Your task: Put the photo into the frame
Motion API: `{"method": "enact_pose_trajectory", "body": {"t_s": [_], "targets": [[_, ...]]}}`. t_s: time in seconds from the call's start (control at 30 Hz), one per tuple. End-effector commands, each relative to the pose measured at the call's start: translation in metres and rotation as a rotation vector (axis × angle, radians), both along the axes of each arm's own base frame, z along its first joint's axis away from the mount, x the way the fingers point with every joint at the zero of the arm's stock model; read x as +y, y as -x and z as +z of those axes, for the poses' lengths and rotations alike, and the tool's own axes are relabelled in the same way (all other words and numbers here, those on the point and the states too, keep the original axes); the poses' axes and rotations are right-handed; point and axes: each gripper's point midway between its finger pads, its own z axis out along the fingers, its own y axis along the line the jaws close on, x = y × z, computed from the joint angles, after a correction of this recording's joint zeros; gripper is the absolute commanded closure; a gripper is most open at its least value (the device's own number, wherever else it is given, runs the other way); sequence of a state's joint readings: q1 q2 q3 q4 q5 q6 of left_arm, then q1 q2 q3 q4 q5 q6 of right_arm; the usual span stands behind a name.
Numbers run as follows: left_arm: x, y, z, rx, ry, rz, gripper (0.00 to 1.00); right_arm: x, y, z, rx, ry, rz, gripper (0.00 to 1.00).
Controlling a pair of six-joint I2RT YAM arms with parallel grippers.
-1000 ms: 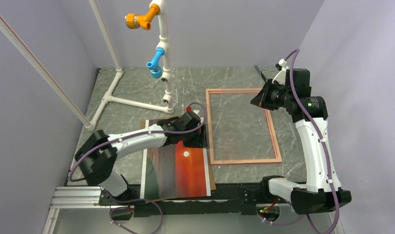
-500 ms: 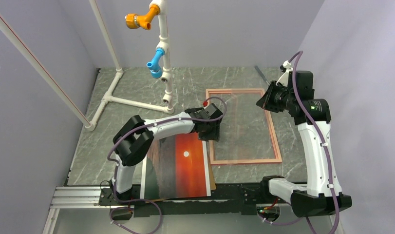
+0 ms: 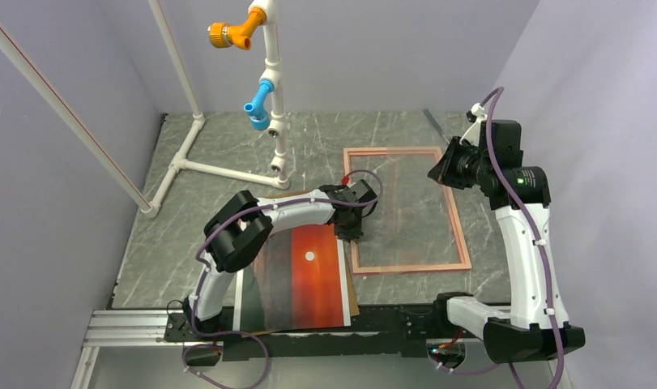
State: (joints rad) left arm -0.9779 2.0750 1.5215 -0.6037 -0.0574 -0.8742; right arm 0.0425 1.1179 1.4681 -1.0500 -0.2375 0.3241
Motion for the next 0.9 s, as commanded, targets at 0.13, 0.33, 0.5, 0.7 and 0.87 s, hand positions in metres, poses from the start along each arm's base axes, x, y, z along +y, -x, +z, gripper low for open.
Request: {"method": "enact_pose_trajectory", "body": {"t_s": [0.13, 0.33, 0.5, 0.7, 0.87], "targets": [[-0.02, -0.012, 0.037, -0.07, 0.107, 0.041, 1.0, -0.003, 0.001, 0.014, -0.062, 0.007, -0.004, 1.0], [-0.015, -0.017, 0.077, -0.139, 0.171, 0.091, 1.0, -0.001, 0.002, 0.017, -0.068, -0.003, 0.002, 1.0], [0.001, -0.019, 0.103, -0.195, 0.189, 0.135, 1.0, 0.003, 0.002, 0.019, -0.071, -0.021, 0.015, 1.0], [0.019, -0.014, 0.111, -0.197, 0.195, 0.175, 1.0, 0.008, 0.001, 0.021, -0.075, -0.045, 0.031, 1.0], [0.053, -0.002, 0.105, -0.21, 0.133, 0.214, 1.0, 0.016, 0.001, 0.02, -0.072, -0.086, 0.062, 1.0]]}}
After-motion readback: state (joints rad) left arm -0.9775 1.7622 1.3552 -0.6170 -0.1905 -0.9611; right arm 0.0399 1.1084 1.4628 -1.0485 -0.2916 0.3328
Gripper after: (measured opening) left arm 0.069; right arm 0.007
